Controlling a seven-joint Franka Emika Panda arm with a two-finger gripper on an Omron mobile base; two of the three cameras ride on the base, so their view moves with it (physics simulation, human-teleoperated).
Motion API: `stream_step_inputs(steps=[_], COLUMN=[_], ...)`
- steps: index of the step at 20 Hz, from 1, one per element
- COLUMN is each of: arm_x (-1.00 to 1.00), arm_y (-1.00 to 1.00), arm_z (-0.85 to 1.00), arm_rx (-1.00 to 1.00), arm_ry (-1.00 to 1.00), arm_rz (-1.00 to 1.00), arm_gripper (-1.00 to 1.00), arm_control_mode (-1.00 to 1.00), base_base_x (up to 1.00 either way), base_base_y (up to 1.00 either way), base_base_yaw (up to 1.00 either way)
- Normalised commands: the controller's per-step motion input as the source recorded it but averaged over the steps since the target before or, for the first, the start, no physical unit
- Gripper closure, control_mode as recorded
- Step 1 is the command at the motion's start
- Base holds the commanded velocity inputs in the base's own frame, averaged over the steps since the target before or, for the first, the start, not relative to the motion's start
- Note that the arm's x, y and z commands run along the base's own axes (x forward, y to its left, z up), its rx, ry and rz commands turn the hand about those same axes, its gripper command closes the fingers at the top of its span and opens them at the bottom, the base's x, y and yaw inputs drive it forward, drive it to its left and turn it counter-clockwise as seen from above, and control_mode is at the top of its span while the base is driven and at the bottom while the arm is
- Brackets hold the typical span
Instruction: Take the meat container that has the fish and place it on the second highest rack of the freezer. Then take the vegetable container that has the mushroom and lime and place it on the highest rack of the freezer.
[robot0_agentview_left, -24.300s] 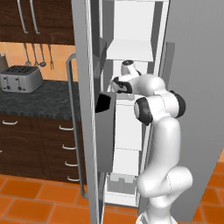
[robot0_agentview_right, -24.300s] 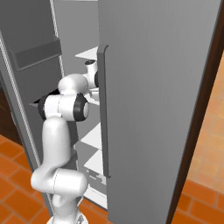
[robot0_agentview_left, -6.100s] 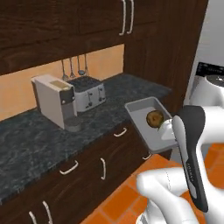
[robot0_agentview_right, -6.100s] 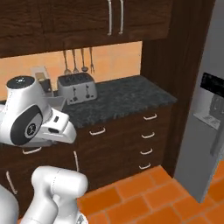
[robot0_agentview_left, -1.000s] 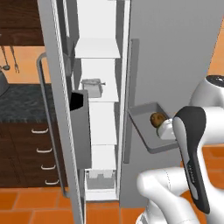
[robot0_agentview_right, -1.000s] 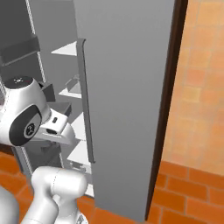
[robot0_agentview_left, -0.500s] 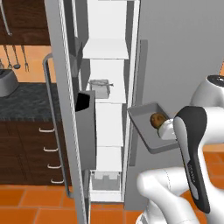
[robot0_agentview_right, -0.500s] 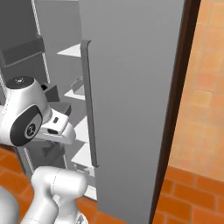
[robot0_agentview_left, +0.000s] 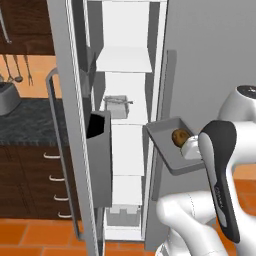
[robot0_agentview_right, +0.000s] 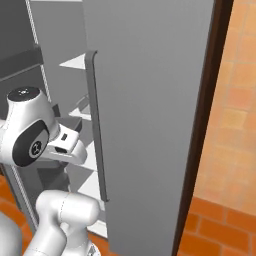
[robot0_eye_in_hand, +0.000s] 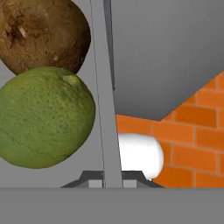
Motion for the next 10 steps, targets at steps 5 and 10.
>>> stream_step_inputs(steps=[5,10], arm_x=[0.0,0.0], arm_y=[0.0,0.0], arm_z=[0.0,0.0], arm_rx=[0.0,0.0], arm_ry=[0.0,0.0], arm_rz=[0.0,0.0], arm_gripper=[1.0,1.0], arm_control_mode=[1.0,1.0], base_base_x=[0.44,0.58], base_base_y=[0.33,0.1], base_base_yaw=[0.12,0.1])
